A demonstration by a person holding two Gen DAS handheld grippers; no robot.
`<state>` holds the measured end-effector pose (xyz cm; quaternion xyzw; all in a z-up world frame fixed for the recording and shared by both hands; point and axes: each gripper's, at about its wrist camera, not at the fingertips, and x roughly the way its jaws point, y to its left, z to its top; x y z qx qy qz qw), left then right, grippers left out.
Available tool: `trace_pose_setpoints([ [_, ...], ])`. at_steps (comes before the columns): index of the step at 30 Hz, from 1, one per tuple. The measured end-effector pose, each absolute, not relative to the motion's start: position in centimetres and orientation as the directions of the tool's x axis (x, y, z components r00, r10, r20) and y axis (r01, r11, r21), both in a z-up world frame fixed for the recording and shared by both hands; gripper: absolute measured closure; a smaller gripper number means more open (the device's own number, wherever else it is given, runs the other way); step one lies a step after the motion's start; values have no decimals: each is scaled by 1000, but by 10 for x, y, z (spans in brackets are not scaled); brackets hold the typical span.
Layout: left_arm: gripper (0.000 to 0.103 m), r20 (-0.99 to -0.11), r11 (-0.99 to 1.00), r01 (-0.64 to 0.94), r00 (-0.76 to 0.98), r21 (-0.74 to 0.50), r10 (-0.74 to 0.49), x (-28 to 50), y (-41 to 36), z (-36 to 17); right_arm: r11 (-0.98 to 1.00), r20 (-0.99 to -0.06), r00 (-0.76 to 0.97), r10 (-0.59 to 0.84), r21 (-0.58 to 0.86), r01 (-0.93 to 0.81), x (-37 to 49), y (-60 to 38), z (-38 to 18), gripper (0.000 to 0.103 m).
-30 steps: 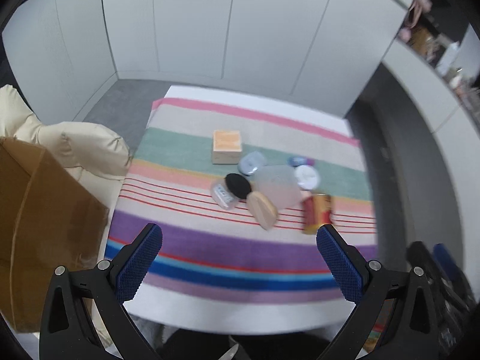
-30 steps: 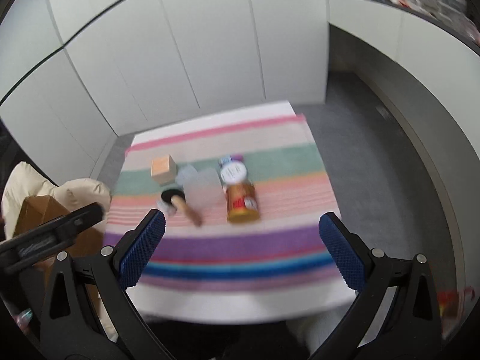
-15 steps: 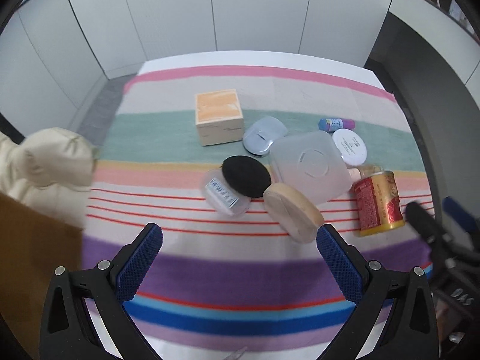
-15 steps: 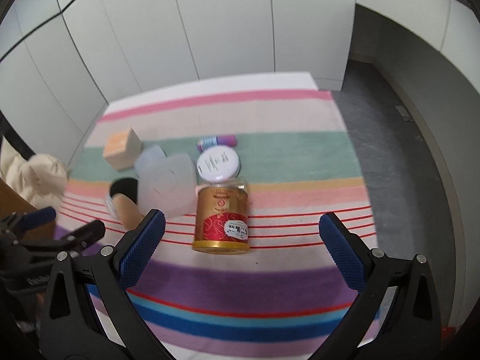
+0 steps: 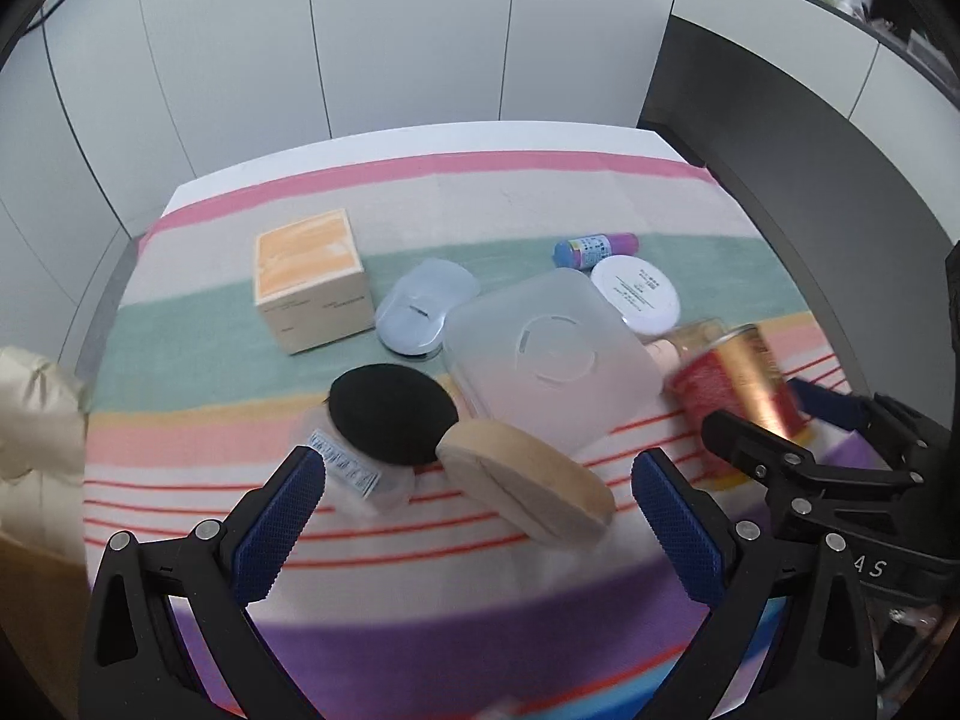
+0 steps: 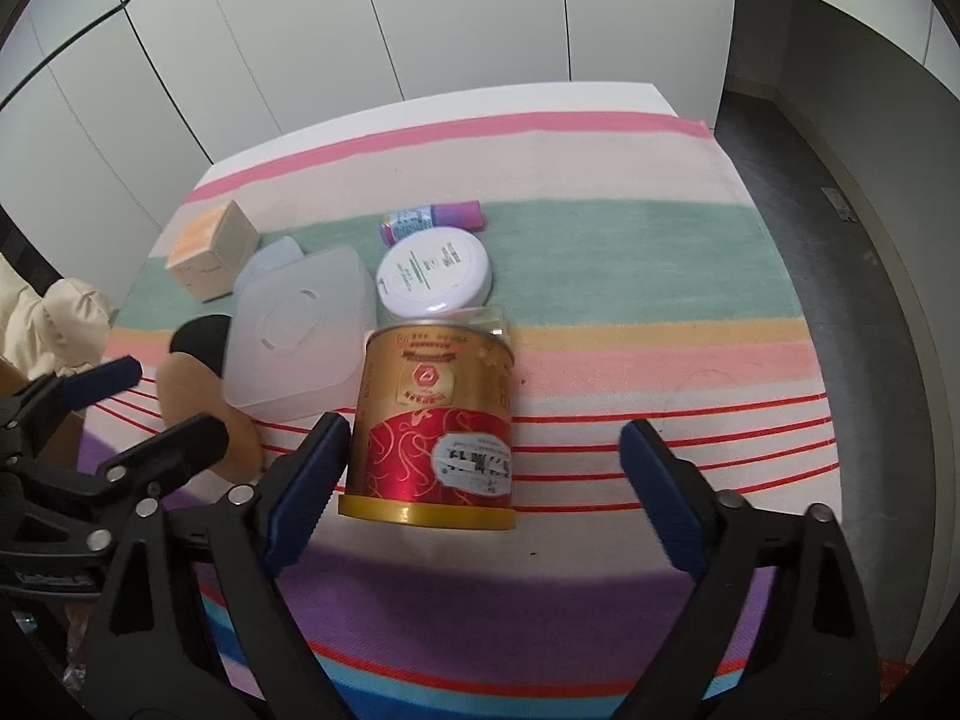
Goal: Organize objects
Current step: 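Grasp the beige powder puff with the left tool while the right tool grasps the gold-lidded tin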
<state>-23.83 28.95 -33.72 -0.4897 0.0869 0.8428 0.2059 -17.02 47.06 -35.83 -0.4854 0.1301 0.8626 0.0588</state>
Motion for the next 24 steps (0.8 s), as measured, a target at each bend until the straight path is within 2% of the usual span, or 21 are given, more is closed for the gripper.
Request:
trace_pose_setpoints([
  [1,10,-863,-903,-427,-433,-56,258,-241,292,-342,-958,-856,-516,-27,170,-232,-170,471,-361,42],
  [2,21,-866,-902,-426,-423,-72,268,-243,294,-346,-957,-864,-502,-12,155,-244,-170,470,-366,43],
  [3,21,-863,-907,-417,-432,-68,263,-243,296,-348,-959,-863,-505,2,141,-245,-169,469,-367,43],
  [5,38,-844,-908,-414,-461,-67,272,-240,298,-347,-968,-866,-499,32,99,-232,-169,464,-366,44],
  [8,56,-850,-909,-409,-447,-82,278,-240,302,-348,-967,-866,-497,50,82,-241,-165,464,-365,44],
  [13,61,-858,-912,-406,-444,-65,259,-236,301,-344,-961,-869,-494,44,99,-259,-159,469,-361,44],
  [14,69,-859,-912,-403,-440,-73,263,-236,300,-342,-960,-867,-497,42,103,-260,-158,469,-359,44],
  [18,73,-867,-920,-381,-426,-87,258,-236,298,-339,-960,-864,-502,45,102,-261,-155,471,-351,44],
  [22,84,-876,-932,-350,-417,-89,241,-237,294,-332,-961,-863,-502,62,85,-265,-156,472,-341,44],
  [24,85,-878,-935,-341,-413,-96,241,-237,293,-328,-961,-863,-500,75,70,-266,-156,472,-334,44],
])
